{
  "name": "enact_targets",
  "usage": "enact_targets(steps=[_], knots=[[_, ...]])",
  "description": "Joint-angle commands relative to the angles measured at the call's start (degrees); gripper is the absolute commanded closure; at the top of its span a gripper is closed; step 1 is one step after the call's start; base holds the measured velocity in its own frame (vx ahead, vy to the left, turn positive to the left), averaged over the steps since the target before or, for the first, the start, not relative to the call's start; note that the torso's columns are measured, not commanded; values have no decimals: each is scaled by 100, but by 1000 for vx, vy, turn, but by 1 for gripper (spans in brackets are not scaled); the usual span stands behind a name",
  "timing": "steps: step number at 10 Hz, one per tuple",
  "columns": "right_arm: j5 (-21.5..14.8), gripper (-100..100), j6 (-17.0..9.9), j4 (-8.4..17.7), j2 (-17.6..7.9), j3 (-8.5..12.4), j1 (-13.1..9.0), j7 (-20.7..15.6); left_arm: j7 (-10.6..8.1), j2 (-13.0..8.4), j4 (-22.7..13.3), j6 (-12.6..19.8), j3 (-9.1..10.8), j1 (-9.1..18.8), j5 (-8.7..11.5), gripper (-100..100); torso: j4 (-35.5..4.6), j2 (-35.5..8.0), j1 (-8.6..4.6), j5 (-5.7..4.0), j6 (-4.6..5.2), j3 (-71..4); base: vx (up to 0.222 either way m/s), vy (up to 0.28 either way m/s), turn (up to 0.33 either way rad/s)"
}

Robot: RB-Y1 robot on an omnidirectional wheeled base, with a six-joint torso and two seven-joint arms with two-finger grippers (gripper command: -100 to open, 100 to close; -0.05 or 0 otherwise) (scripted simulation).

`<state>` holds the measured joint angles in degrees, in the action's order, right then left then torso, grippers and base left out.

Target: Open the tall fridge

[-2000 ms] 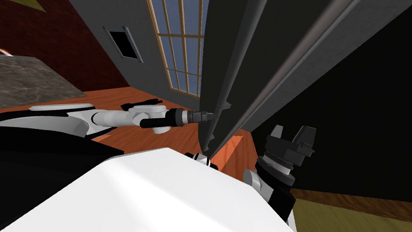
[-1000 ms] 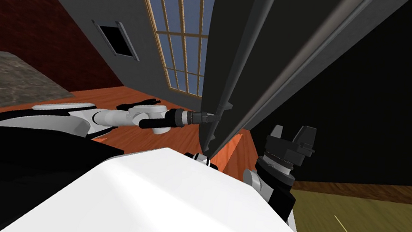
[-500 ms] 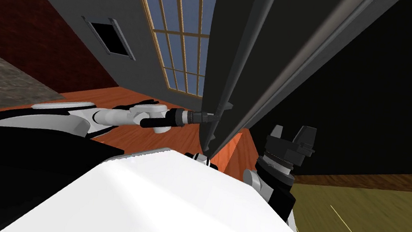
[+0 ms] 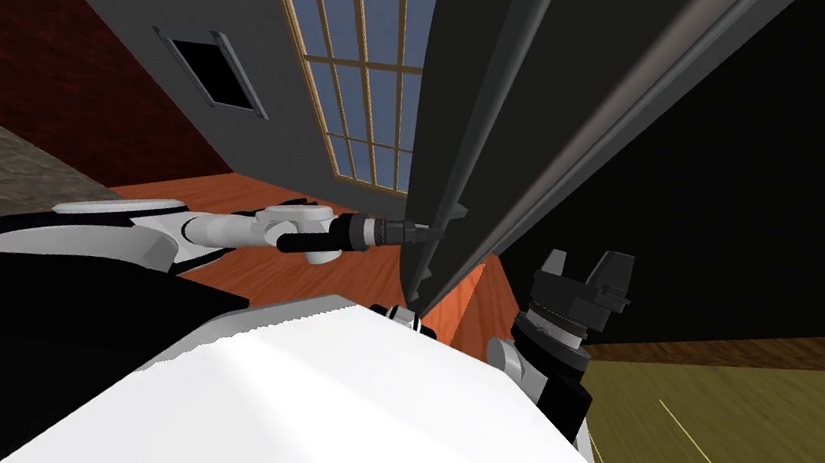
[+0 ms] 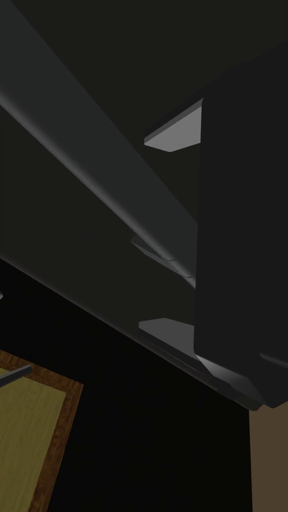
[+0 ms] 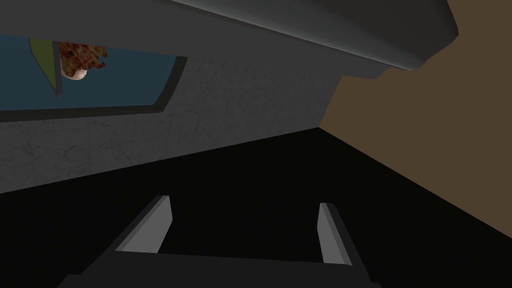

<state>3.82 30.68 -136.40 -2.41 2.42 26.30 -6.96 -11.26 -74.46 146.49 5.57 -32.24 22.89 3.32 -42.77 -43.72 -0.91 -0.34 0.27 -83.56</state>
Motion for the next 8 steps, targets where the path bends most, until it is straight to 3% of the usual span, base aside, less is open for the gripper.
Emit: enact_targets(steps=[1, 5, 6, 7, 8], knots=[[0, 0, 0, 0, 0, 0, 0, 0, -188, -103, 137, 59, 140, 195, 160, -100, -16, 20, 8, 2, 5, -26, 0, 0, 0], [0, 0, 0, 0, 0, 0, 0, 0, -607, -410, 336, 216, 456, 633, 559, -100, 53, 158, 97, 37, -26, -112, -9, 10, 25], [0, 0, 0, 0, 0, 0, 1, 0, -533, -357, 314, 215, 393, 586, 499, -100, 55, 162, 100, 38, -27, -113, 0, 0, 0], [0, 0, 0, 0, 0, 0, 1, 0, -555, -366, 318, 214, 406, 590, 509, 0, 54, 157, 95, 37, -26, -110, 0, 0, 0], [0, 0, 0, 0, 0, 0, 1, 0, -553, -365, 318, 214, 405, 589, 508, 0, 51, 149, 90, 35, -27, -105, 0, 0, 0]])
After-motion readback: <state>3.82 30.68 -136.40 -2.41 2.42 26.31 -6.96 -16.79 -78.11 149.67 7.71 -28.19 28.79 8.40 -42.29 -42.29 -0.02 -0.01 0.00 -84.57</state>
